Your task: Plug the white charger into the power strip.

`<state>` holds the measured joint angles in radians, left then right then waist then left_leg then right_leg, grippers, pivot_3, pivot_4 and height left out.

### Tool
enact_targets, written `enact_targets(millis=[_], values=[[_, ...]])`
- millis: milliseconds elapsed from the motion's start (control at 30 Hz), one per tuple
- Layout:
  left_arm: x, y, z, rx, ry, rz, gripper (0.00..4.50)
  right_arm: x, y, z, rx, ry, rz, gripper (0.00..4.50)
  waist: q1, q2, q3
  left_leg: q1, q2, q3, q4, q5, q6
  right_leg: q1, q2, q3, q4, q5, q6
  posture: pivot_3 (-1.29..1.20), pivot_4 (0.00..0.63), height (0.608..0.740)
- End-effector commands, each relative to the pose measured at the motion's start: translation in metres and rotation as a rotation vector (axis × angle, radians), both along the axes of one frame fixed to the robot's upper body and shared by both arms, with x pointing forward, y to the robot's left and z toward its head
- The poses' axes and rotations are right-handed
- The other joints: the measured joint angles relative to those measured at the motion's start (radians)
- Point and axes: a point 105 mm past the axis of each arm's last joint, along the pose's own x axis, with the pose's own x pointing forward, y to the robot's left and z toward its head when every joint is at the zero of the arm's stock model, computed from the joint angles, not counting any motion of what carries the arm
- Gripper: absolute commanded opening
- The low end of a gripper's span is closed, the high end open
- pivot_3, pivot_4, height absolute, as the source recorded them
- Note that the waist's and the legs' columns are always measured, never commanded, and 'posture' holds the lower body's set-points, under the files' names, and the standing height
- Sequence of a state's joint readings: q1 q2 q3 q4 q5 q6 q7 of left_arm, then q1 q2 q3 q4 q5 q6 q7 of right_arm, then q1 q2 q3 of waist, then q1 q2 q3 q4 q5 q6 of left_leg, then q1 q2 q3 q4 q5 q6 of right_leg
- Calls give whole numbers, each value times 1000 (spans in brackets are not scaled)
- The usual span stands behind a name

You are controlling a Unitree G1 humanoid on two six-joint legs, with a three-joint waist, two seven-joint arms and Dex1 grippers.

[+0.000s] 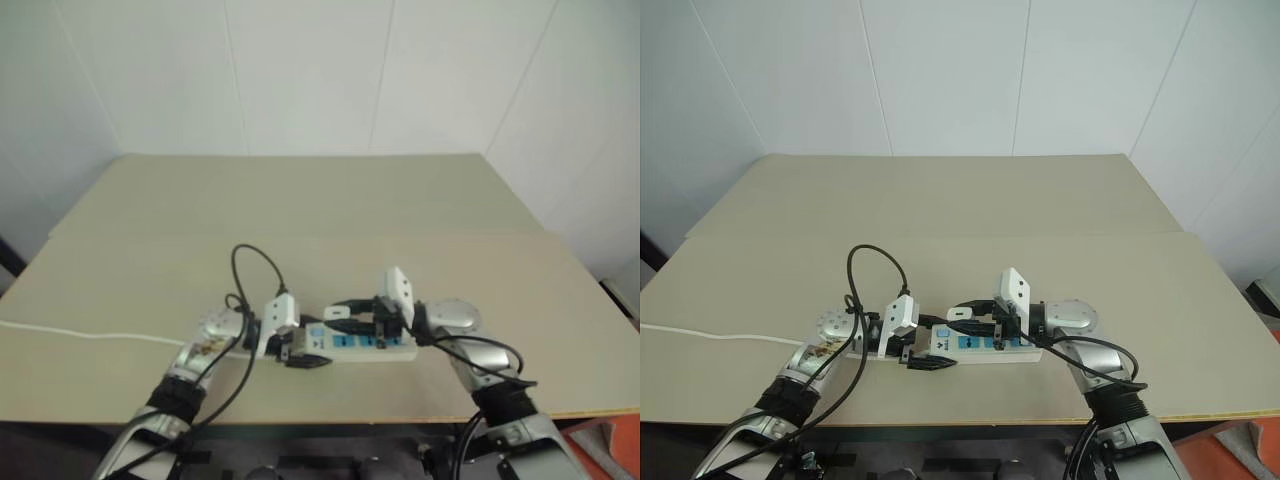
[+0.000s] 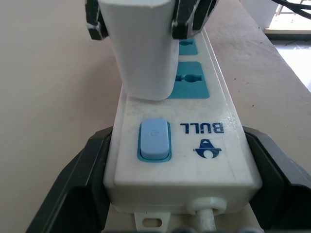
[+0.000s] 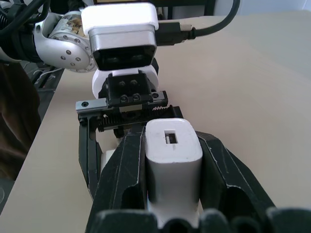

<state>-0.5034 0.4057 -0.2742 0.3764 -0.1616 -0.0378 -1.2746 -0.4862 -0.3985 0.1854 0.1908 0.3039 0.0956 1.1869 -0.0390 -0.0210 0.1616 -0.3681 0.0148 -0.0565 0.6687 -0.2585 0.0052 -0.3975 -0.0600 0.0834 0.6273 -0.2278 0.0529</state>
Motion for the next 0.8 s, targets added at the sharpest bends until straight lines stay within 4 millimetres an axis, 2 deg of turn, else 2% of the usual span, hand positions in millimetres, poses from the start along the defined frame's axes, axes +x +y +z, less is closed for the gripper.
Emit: enact_targets(millis=[33, 300, 467, 800], values=[[-8, 14, -17, 88, 61, -20, 3293, 3, -24, -24, -81, 78, -59, 1164, 0, 0, 0, 0, 0, 0, 0, 0, 0, 0, 0, 0, 0, 0, 0, 0, 150, 740], [-11, 19, -18, 102, 72, -21, 3293, 5, -19, -15, -35, 88, -16, 1164, -1, 0, 0, 0, 0, 0, 0, 0, 0, 0, 0, 0, 0, 0, 0, 0, 150, 740], [-9, 21, -16, 114, 62, -5, 3293, 3, -29, -26, -82, 65, -20, 1164, -2, 0, 0, 0, 0, 0, -1, 0, 0, -1, 0, 0, 0, 0, 0, 0, 150, 740], [-10, 29, -18, 97, 83, 54, 3293, 2, -51, -34, -138, 38, -54, 1164, -3, 0, 0, 0, 0, 0, -1, 0, 0, 0, 0, 0, 0, 0, 0, 0, 150, 740]])
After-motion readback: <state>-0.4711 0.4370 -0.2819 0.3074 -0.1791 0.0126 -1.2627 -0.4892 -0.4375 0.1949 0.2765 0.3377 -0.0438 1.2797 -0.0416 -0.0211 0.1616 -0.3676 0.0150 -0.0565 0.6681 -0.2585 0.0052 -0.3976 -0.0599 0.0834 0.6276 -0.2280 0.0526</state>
